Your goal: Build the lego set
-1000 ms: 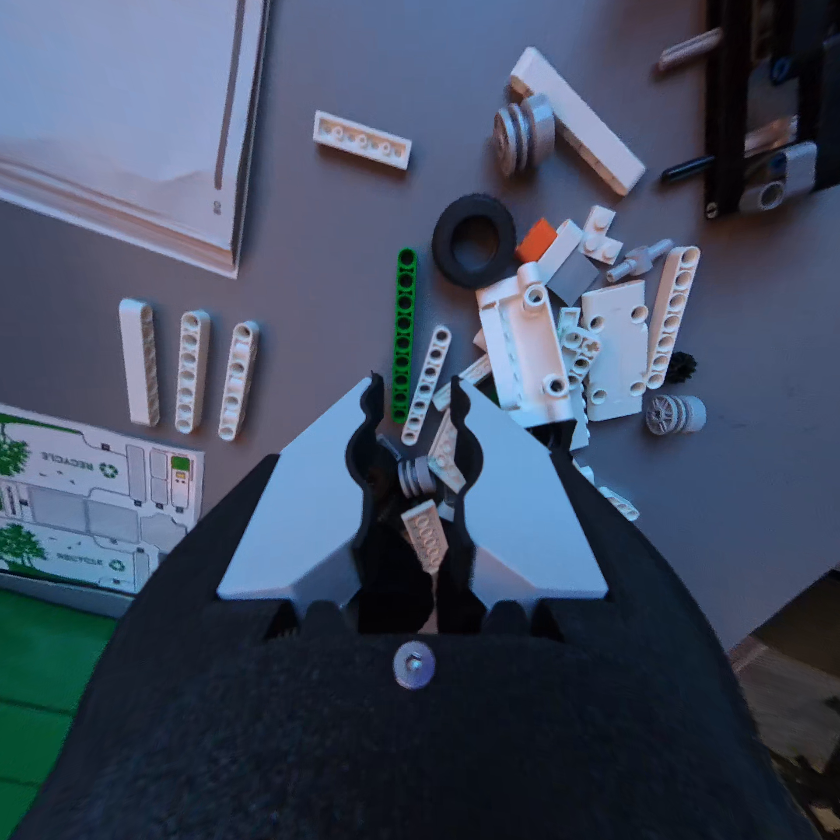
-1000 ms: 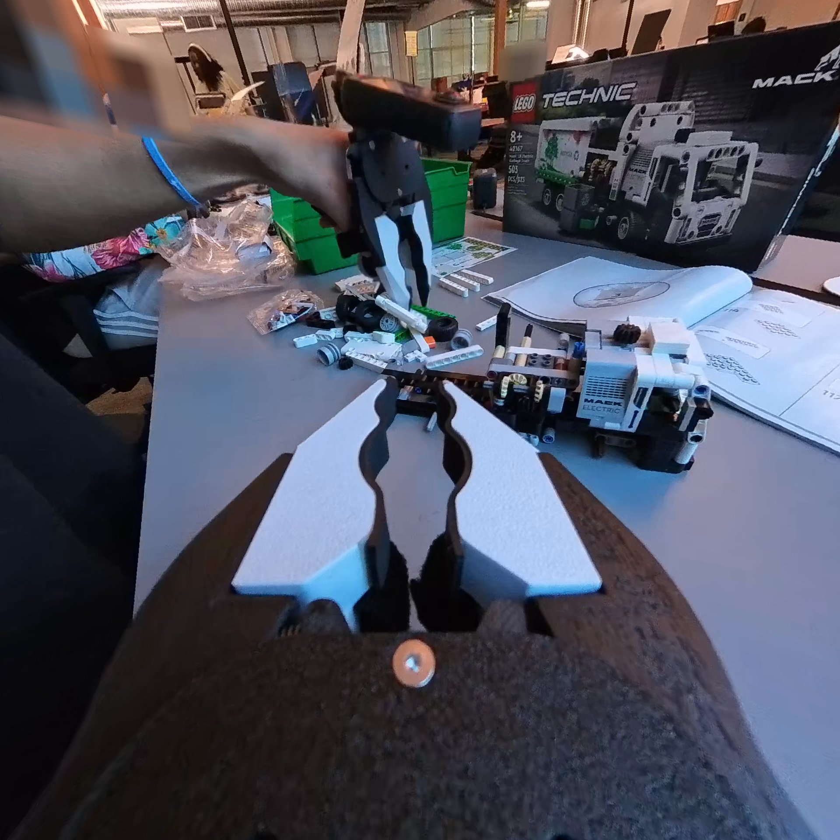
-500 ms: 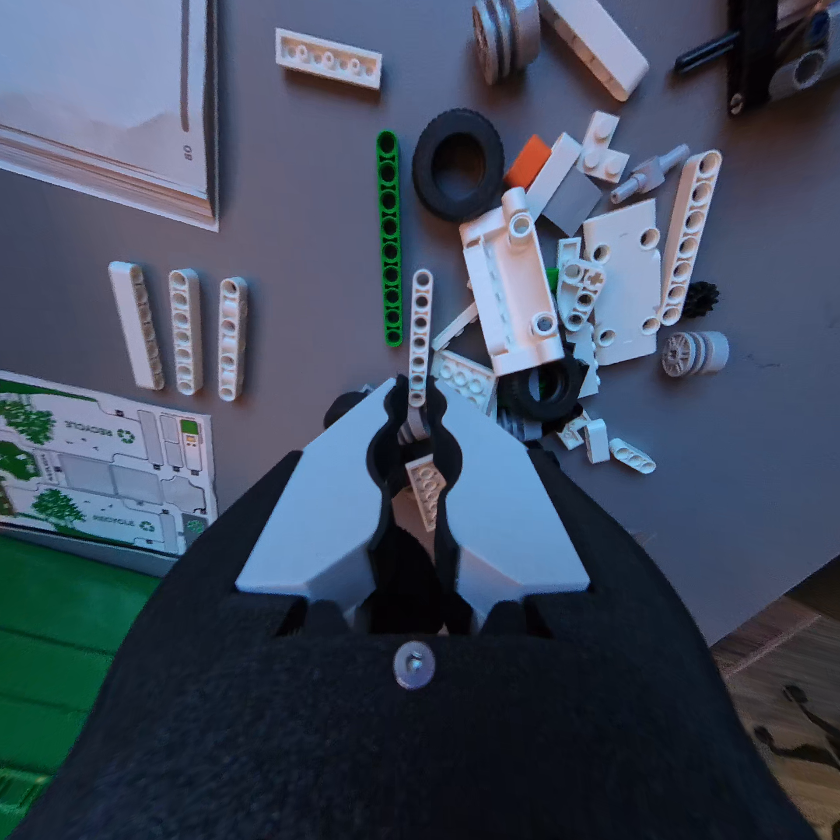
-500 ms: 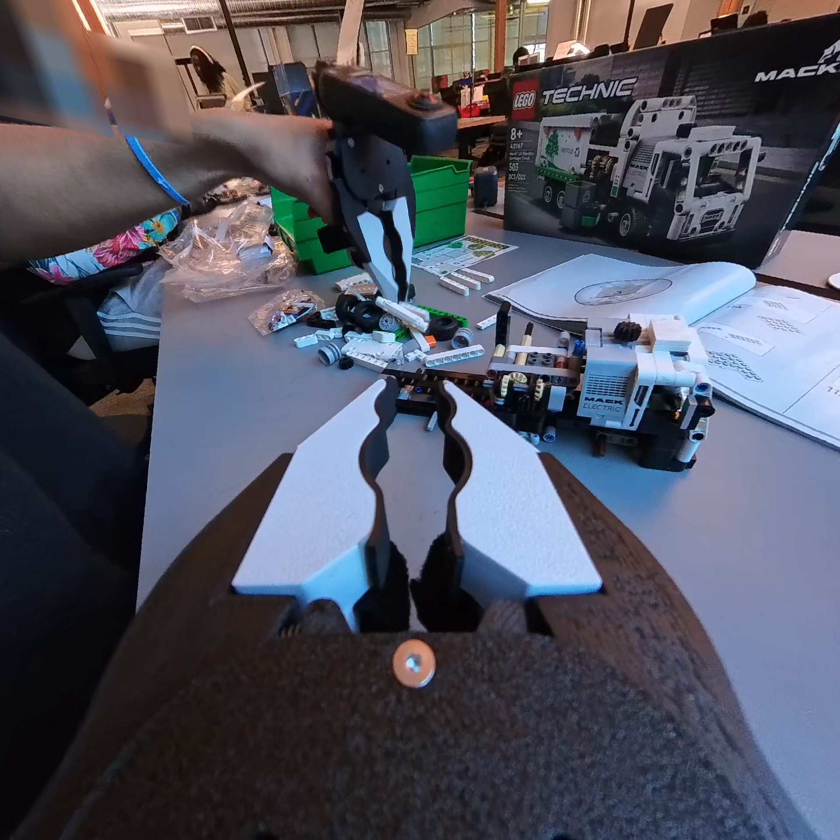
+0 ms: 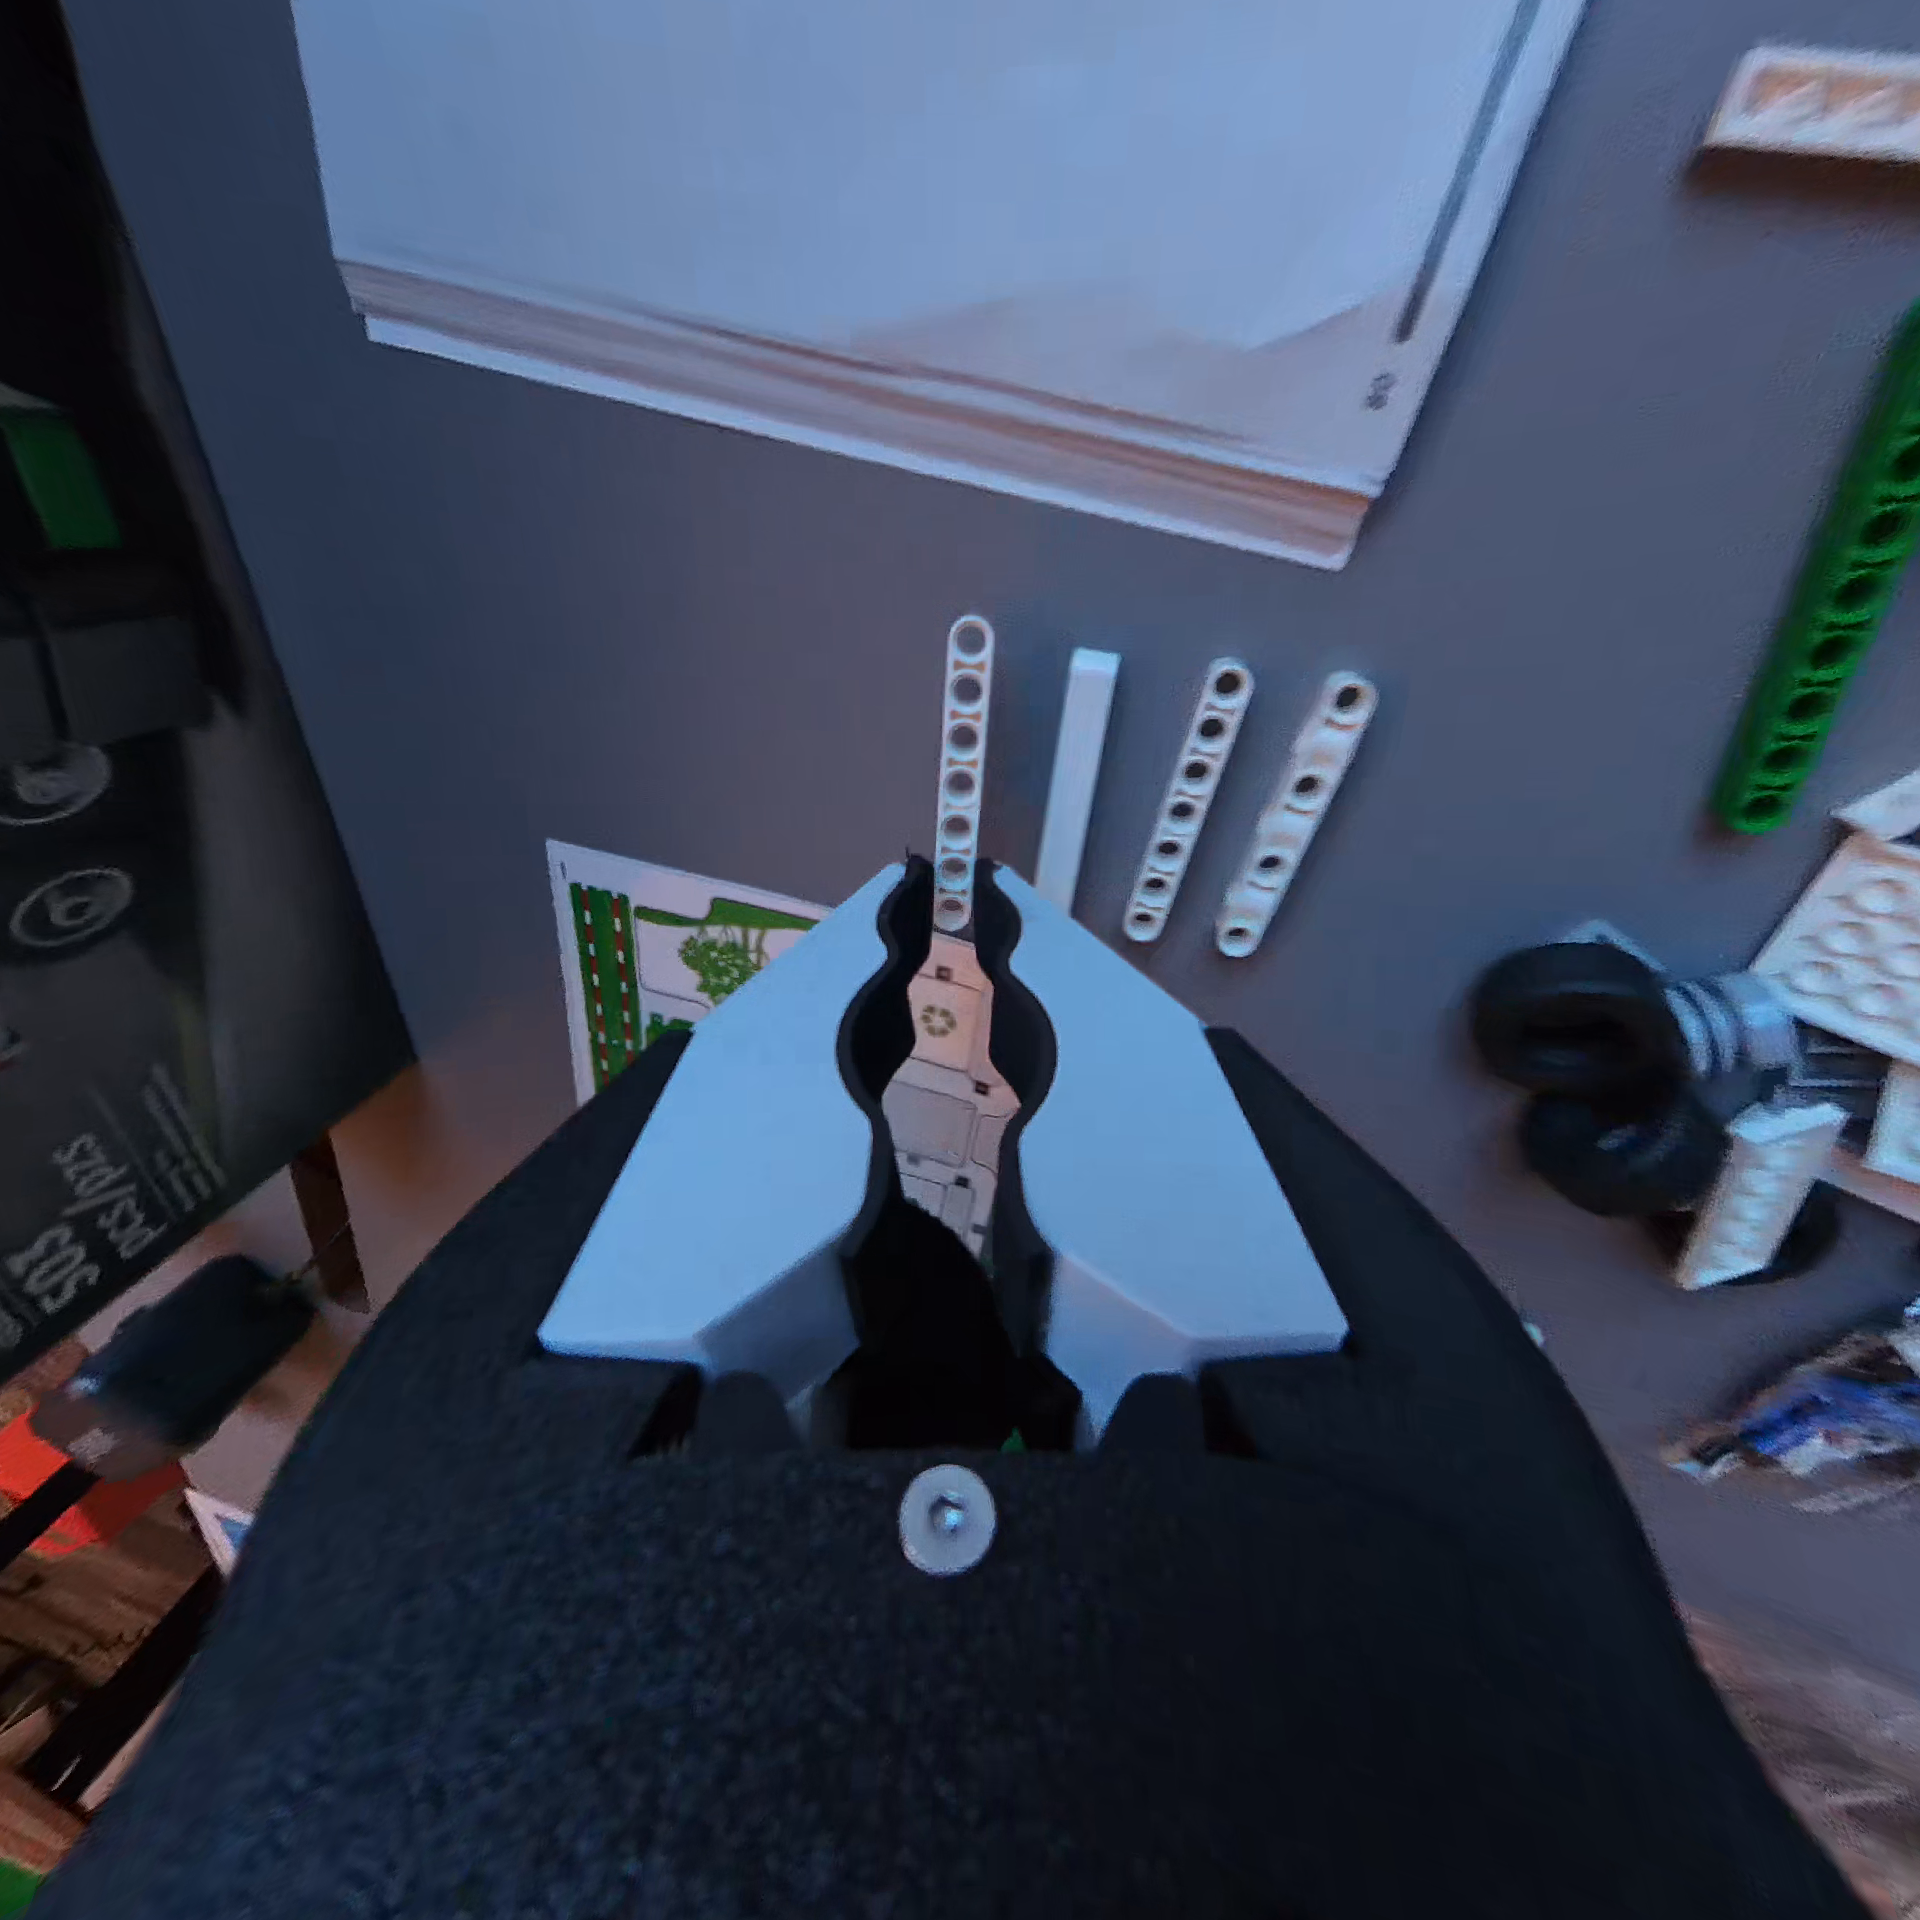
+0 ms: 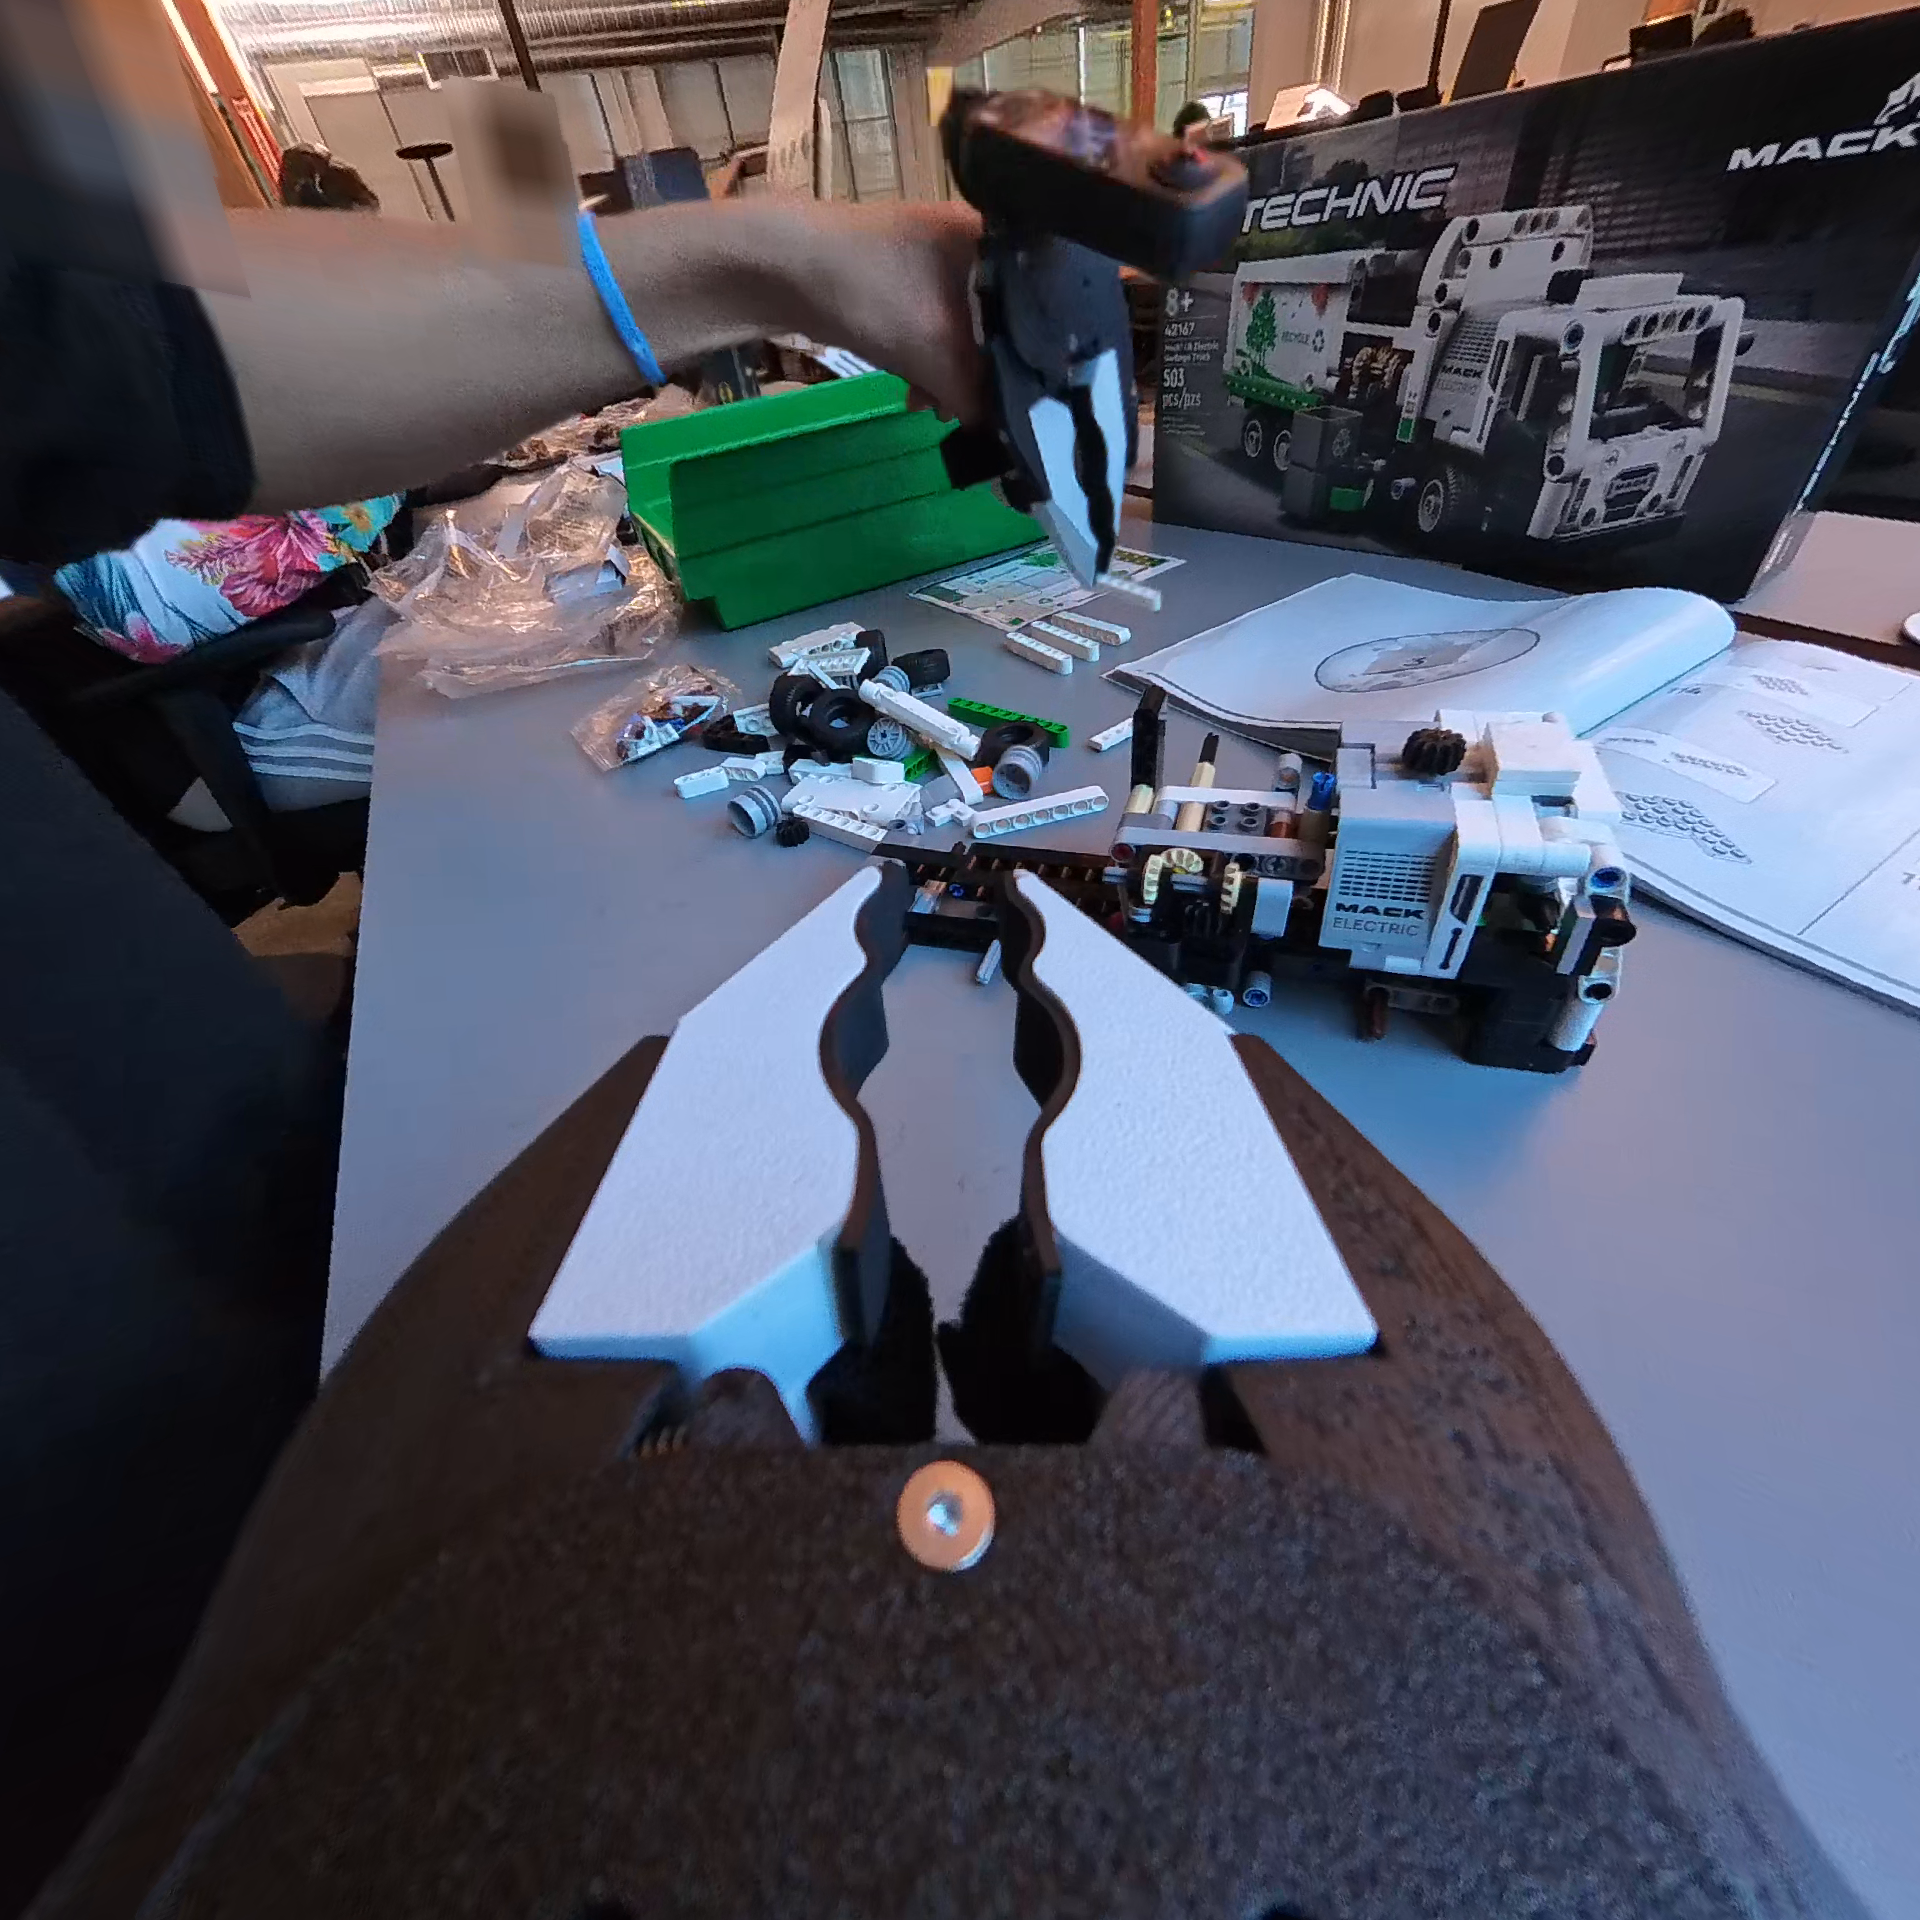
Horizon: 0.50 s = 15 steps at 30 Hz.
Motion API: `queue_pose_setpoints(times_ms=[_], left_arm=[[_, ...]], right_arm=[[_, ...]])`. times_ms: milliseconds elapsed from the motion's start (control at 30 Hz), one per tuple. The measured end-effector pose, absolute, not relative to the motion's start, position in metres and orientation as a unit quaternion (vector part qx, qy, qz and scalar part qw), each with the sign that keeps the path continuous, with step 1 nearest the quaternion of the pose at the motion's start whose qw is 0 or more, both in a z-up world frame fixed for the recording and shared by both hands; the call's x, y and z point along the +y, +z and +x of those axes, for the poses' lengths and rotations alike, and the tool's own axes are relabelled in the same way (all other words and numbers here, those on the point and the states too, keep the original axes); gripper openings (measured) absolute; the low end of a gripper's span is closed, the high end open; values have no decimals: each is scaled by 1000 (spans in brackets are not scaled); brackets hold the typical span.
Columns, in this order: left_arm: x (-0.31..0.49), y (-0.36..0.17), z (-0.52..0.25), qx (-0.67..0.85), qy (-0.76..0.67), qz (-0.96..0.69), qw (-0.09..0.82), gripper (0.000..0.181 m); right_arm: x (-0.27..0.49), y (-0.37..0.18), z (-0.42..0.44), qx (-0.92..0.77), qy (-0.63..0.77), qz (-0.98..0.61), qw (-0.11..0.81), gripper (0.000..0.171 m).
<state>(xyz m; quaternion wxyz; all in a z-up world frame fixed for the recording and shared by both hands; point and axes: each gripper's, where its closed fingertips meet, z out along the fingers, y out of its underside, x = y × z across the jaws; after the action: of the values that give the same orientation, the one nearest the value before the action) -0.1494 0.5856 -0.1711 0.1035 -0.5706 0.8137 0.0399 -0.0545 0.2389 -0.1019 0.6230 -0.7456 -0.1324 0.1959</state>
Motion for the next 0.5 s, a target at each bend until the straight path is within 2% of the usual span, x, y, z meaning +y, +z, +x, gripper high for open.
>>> queue_pose_setpoints(times_ms=[133, 267, 500], left_arm=[[594, -184, -159, 827, 50, -557, 51, 6], [589, -185, -158, 827, 18, -561, 36, 8], [581, -148, -171, 788, 3, -607, 105, 29]], right_arm=[[239, -102, -55, -132, 197, -746, 622, 17], [239, -103, -55, -135, 197, -748, 619, 17], [239, -102, -54, -131, 202, -747, 620, 17]])
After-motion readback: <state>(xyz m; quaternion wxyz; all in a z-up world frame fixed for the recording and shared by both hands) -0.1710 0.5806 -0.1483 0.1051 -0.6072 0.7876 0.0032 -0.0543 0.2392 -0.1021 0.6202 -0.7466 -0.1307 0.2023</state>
